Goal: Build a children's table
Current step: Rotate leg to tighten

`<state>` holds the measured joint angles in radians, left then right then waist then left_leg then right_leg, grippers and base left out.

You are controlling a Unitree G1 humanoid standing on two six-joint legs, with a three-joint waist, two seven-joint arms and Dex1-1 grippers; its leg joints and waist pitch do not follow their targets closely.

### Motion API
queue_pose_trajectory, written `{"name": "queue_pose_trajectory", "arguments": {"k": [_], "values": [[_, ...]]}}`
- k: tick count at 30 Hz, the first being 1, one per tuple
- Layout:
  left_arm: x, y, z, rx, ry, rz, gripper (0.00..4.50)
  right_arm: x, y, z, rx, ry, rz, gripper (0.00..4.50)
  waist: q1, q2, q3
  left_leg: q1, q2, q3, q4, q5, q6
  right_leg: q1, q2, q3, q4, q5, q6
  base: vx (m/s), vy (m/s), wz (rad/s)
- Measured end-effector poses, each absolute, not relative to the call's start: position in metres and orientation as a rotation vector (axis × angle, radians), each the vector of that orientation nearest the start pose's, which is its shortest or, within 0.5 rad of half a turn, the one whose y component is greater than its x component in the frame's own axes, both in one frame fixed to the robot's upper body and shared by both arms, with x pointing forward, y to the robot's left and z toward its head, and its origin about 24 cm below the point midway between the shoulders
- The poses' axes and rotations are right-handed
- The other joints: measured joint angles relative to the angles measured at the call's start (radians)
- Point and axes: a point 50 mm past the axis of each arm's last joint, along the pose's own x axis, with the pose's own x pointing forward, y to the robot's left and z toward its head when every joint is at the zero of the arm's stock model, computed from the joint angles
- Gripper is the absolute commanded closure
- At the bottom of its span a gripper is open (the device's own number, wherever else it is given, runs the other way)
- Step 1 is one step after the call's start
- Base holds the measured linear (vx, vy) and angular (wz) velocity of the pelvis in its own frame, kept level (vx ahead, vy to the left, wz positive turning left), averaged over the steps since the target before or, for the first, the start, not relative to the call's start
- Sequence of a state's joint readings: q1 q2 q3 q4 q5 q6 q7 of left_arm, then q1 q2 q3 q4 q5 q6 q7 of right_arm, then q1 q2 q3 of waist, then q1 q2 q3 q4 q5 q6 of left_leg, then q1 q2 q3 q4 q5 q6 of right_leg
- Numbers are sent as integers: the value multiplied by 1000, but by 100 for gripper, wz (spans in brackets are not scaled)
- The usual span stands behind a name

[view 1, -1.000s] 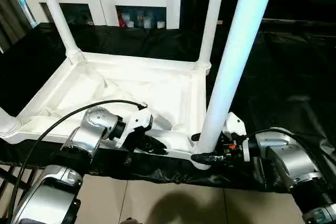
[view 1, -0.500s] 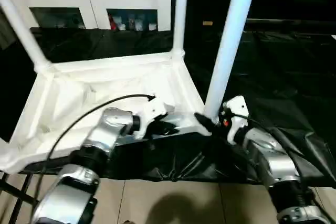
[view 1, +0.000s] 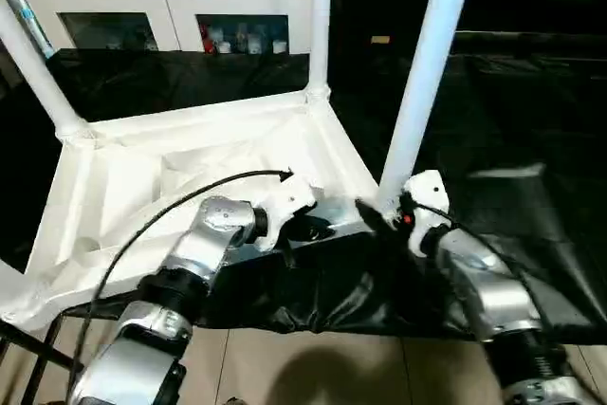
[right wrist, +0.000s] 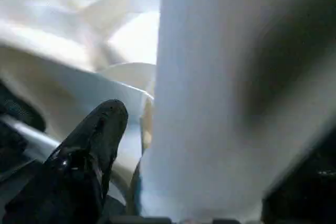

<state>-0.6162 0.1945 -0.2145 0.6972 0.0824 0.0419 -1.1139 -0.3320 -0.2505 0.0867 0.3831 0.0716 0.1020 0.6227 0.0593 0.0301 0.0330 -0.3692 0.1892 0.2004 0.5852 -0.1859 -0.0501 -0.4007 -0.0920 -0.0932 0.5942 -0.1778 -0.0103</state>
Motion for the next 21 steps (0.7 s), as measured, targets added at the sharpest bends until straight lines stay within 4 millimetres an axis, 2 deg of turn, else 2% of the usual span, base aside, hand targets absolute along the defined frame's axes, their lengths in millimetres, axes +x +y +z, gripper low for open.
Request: {"name": "queue_pose_trajectory", "arguments": {"k": [7,12,14,16,21], "values": [[316,115,43,308,394,-1419,450,290,-154,45,-151,238,1026,75,7,-3,2,-1,0,0,2,0,0,0,0,0,1,1,-1,0,0,0],[312,124,42,301,424,-1500,450,278,-158,47,-157,283,1204,75,21,-4,3,0,1,0,3,0,0,1,0,0,1,0,-1,0,0,0],[311,126,42,301,433,-1526,450,276,-158,48,-144,294,1252,102,28,-4,3,0,1,0,3,0,0,1,0,0,1,0,-1,0,0,0],[310,129,43,307,445,-1557,450,273,-157,49,-124,311,1299,110,31,-4,3,0,1,0,3,0,0,1,0,0,1,0,-1,0,0,0],[308,132,43,318,460,-1611,450,269,-156,49,-113,339,1369,151,33,-5,3,0,1,1,3,0,0,1,0,0,1,1,-1,0,0,0]]}}
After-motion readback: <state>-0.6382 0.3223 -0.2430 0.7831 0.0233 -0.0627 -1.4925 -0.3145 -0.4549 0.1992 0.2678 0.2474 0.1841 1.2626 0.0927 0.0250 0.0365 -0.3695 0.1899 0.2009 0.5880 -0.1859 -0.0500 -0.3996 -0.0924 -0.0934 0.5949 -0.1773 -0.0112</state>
